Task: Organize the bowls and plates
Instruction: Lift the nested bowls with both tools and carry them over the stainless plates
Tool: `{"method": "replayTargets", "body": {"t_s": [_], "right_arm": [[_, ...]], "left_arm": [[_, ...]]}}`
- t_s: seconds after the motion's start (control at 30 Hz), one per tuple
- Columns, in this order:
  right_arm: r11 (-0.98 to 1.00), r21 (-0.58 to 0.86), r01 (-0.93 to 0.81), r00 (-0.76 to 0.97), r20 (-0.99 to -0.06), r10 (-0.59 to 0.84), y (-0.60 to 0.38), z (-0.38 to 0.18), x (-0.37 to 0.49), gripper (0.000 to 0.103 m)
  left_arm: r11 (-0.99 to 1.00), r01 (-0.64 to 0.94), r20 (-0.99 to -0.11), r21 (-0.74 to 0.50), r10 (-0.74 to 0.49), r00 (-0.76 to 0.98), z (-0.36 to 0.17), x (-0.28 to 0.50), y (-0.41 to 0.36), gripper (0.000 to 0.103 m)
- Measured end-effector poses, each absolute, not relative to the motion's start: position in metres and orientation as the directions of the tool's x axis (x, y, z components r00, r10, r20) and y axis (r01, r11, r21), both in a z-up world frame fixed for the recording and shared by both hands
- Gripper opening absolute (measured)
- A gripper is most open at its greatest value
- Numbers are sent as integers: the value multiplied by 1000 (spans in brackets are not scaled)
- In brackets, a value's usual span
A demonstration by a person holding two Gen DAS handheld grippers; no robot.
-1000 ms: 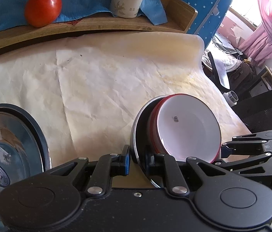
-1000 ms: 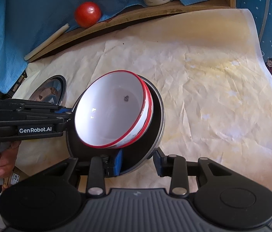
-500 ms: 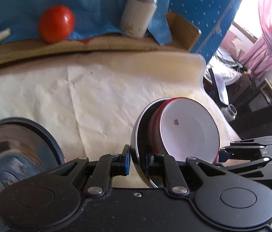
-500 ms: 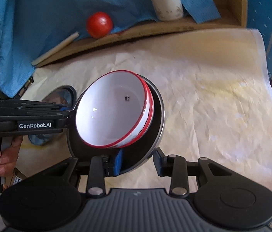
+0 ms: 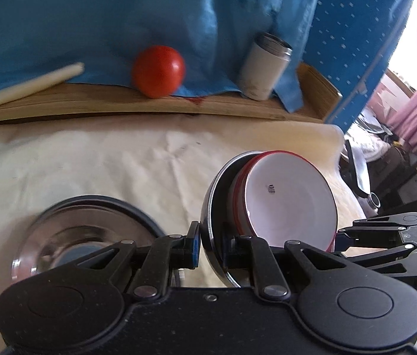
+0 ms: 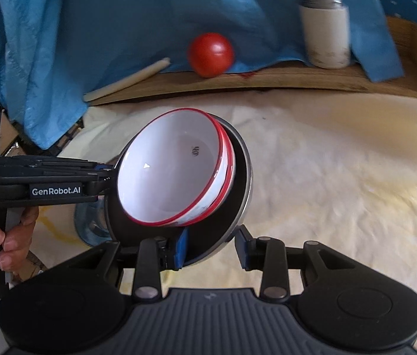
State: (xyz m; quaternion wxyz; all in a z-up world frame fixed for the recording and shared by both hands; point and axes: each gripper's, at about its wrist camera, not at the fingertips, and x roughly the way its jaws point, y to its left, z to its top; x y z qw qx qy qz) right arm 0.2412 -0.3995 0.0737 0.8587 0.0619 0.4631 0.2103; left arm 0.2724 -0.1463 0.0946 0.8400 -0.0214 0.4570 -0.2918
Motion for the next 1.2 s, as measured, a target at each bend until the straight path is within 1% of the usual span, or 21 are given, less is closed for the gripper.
{"method": "replayTargets", "body": {"t_s": [0.47,0.77,1.2], "right_arm": [[848,306,-432,400,-778,485,-319,72,262,38],[821,318,-475,345,-790,506,-275,69,269,38],[823,303,-481,311,-819,483,-254,64,271,38]], "left_arm": [[895,325,-761,-305,-434,481,92,272,-66,13],[917,259,-774,-305,-396,494,82,267,-24,12],[918,238,-787,-317,-395,474,67,268,-11,12]]}}
